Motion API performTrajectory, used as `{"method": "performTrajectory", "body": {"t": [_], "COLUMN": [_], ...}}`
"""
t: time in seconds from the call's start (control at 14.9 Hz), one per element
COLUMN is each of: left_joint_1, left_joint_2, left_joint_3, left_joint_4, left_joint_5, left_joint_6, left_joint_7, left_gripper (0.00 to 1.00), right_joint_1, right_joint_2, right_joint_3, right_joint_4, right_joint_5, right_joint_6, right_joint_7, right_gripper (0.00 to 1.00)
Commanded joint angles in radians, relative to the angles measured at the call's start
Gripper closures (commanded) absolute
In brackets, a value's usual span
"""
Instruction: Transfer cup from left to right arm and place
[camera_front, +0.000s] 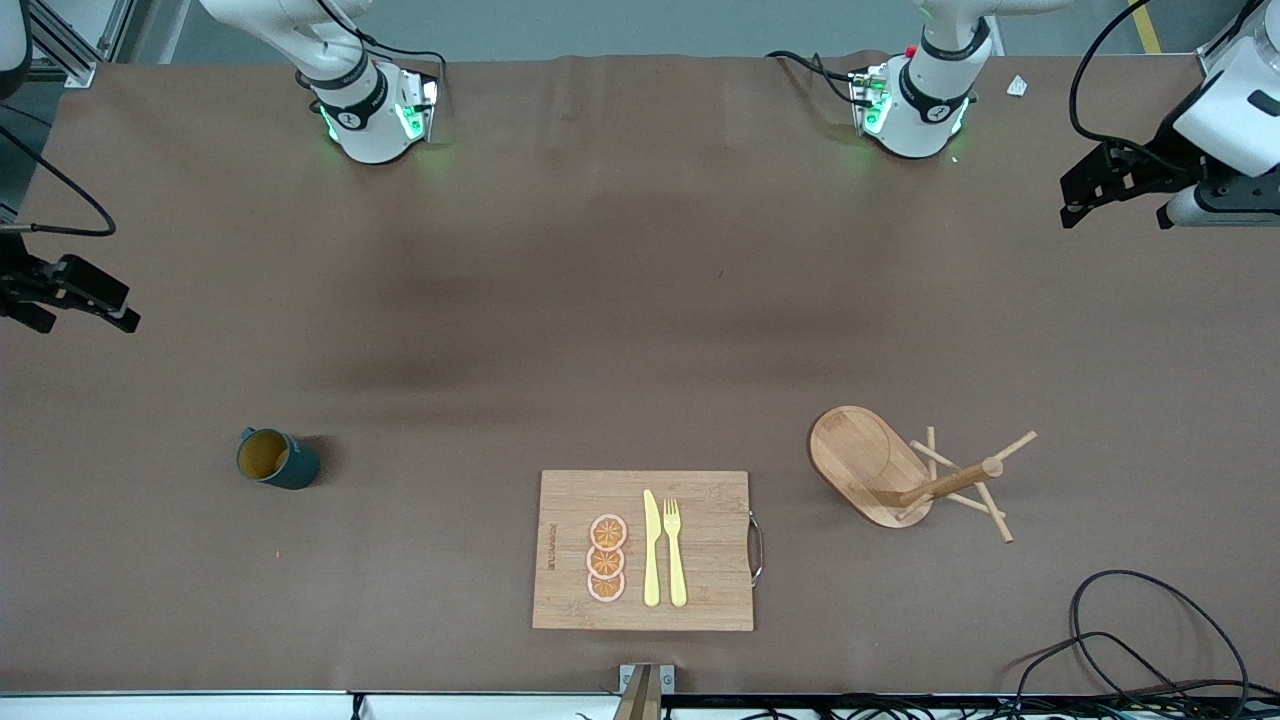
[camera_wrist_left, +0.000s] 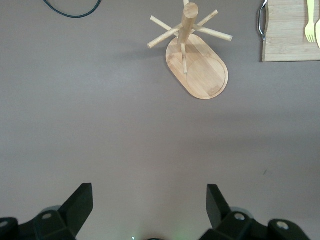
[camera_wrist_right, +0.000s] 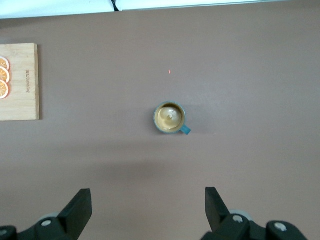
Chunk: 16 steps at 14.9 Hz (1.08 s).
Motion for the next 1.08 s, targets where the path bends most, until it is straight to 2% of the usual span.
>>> {"method": "performTrajectory", "body": {"t": [0.0, 0.13, 0.34, 1.01], "left_joint_1": [0.003, 0.001, 0.003, 0.001], "left_joint_2": [0.009, 0.010, 0.013, 0.023], "left_joint_3": [-0.001, -0.001, -0.001, -0.003], "left_joint_4": [0.025, 0.024, 0.024, 0.024], "left_joint_5": [-0.002, -0.005, -0.012, -0.015], "left_joint_6": [-0.004, -0.005, -0.008, -0.010], "left_joint_7": [0.005, 0.000, -0.005, -0.005], "left_gripper": [0.00, 0.00, 0.00, 0.00], "right_joint_1": [-0.005, -0.016, -0.003, -0.016], "right_joint_2": [-0.010, 0.056, 0.064, 0.065], "right_joint_3": [0.013, 0.012, 0.016, 0.016], "right_joint_4": [0.078, 0.136, 0.150, 0.152], "right_joint_5": [-0.011, -0.010, -0.015, -0.023], "right_joint_6": [-0.042, -0.053, -0.144, -0.094], "right_joint_7": [-0.007, -0.016, -0.002, -0.004], "right_gripper": [0.00, 0.00, 0.00, 0.00]}}
